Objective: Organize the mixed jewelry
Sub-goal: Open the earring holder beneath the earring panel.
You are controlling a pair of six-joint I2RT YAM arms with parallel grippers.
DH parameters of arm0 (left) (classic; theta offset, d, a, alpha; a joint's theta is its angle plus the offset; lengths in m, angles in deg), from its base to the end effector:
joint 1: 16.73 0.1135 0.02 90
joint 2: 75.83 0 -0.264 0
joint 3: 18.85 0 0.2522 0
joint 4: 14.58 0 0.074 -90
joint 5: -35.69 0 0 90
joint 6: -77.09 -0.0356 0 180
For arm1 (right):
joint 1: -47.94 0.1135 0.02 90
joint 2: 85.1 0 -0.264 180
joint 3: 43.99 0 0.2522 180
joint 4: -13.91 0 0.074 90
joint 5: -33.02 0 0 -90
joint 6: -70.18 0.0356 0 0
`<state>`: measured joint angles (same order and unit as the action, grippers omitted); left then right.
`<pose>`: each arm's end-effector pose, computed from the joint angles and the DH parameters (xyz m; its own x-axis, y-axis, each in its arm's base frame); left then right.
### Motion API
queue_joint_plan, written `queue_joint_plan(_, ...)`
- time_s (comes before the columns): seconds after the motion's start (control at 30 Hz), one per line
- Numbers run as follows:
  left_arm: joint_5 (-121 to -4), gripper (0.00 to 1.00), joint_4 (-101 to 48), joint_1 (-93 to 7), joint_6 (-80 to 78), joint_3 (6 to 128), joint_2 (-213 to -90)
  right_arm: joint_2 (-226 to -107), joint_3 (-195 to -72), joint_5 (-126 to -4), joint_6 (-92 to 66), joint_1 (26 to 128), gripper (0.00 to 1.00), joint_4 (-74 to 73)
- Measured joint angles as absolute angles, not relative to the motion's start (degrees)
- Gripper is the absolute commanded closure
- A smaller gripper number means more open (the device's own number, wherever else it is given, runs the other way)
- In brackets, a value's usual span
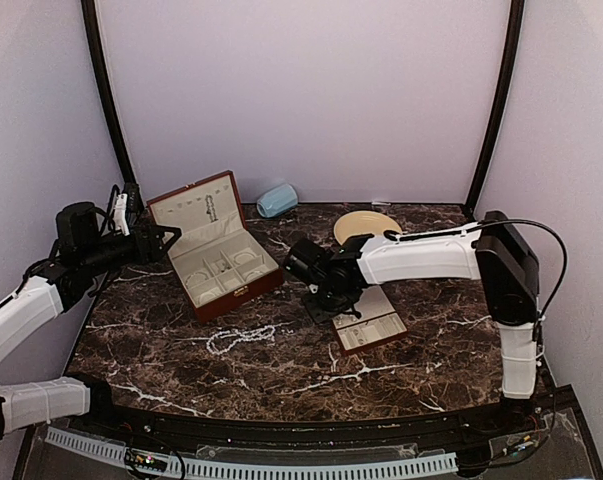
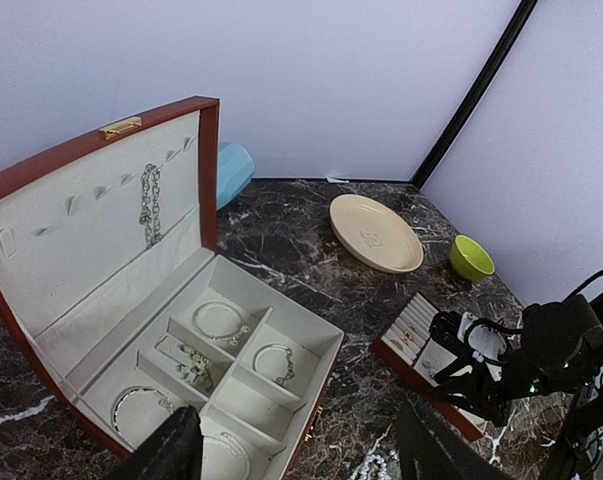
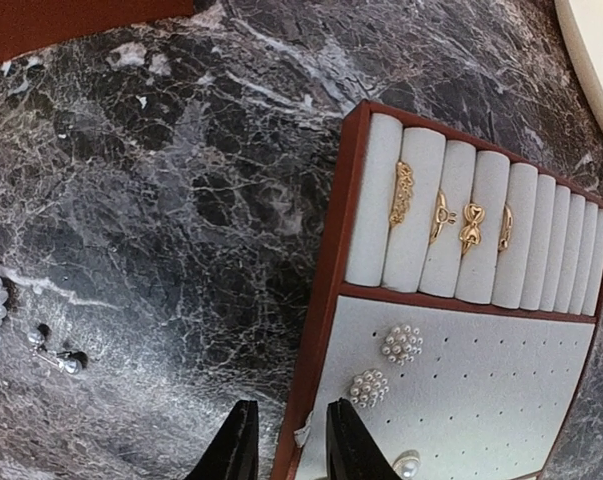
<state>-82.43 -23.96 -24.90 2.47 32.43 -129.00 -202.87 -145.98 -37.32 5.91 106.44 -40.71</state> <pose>0.2126 -0.0475 0.2959 -0.3411 -0.1873 -0.9212 0.5107 0.7858 -0.3489 0.2306 0.3534 0.1772 -0.7664 -0.4682 -0.4398 -0.4565 0.8787 -0.1399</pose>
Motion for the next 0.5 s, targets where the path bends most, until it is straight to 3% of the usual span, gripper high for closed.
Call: queue_joint_plan(0.5, -82.3, 0.31, -24.0, -24.9, 2.5, 32.4, -128.9, -203.8, -146.1, -36.0, 5.8, 106.6, 0.85, -42.0)
